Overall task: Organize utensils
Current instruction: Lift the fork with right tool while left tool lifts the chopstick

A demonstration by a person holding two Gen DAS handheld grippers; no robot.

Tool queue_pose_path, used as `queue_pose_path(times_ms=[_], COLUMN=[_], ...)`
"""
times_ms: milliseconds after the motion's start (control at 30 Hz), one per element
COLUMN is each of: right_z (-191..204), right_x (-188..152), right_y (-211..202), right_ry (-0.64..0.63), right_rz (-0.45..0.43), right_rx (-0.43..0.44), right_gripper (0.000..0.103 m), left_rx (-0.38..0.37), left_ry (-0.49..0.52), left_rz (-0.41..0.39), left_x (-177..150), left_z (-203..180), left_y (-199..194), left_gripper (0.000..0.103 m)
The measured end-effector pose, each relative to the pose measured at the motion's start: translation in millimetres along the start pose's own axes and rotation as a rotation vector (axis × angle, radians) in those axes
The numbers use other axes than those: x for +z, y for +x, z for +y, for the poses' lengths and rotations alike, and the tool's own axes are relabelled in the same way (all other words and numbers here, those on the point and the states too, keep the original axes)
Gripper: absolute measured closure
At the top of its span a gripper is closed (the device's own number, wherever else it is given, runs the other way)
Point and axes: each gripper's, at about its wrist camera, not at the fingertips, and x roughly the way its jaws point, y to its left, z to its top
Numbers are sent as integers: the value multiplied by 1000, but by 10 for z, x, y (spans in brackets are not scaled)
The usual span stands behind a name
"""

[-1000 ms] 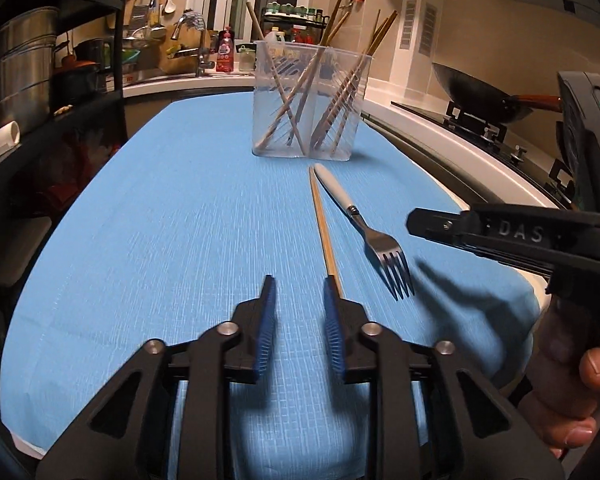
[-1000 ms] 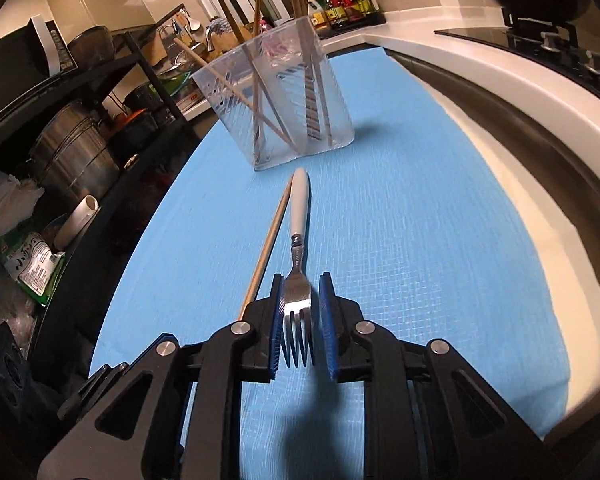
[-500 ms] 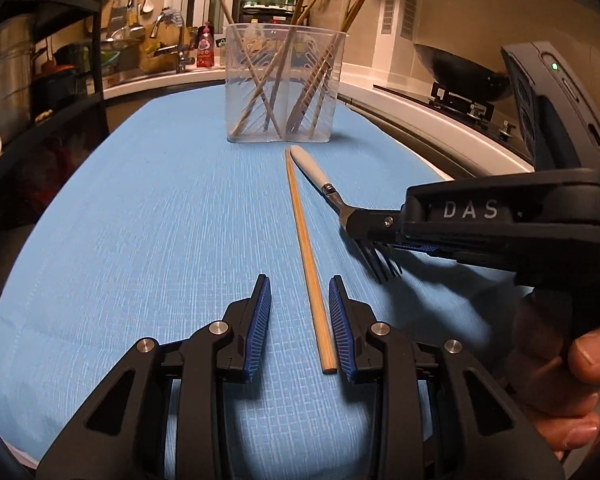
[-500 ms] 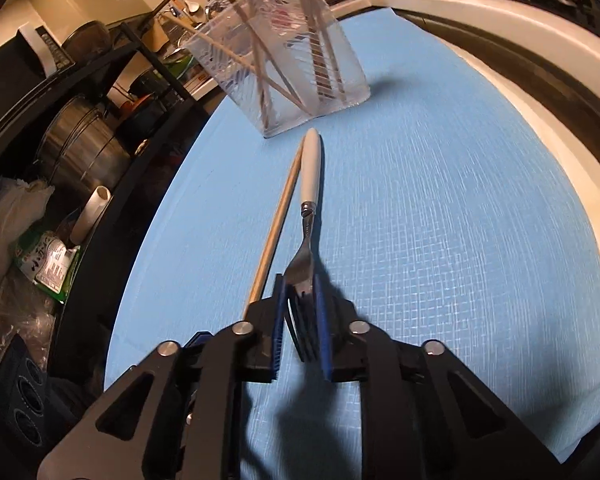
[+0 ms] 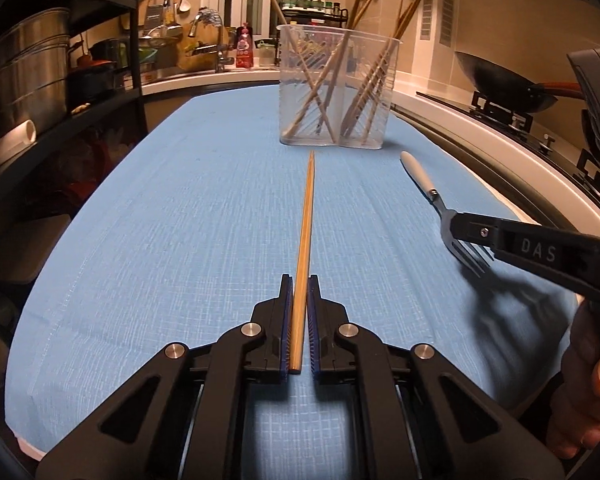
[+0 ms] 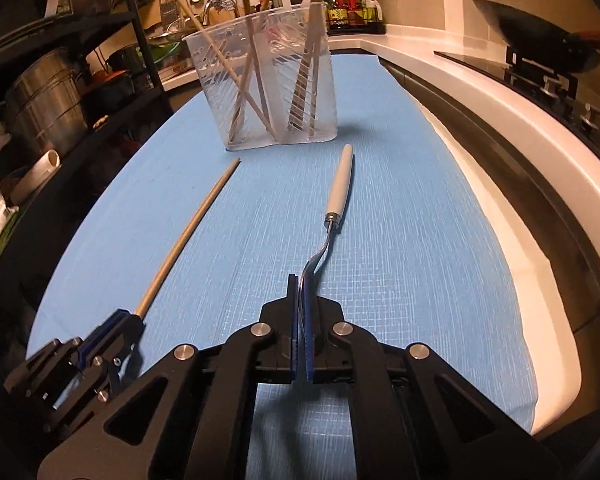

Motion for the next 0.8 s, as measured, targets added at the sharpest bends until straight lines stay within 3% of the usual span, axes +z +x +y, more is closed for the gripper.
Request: queue_pose_path(times_ms=[267,800], right_z=[112,203], right_x=[-61,-164], right_y=[9,-51], right_ry=[-49,-110], right_rz=[21,21], right_rx=[68,17], right_gripper=[91,91], left_rx=[35,34], left_ry=[-20,-32], left_rz=[-4,-3], left_x=[24,22], left_z=[57,91], left_y=[19,17], left_gripper=[95,95])
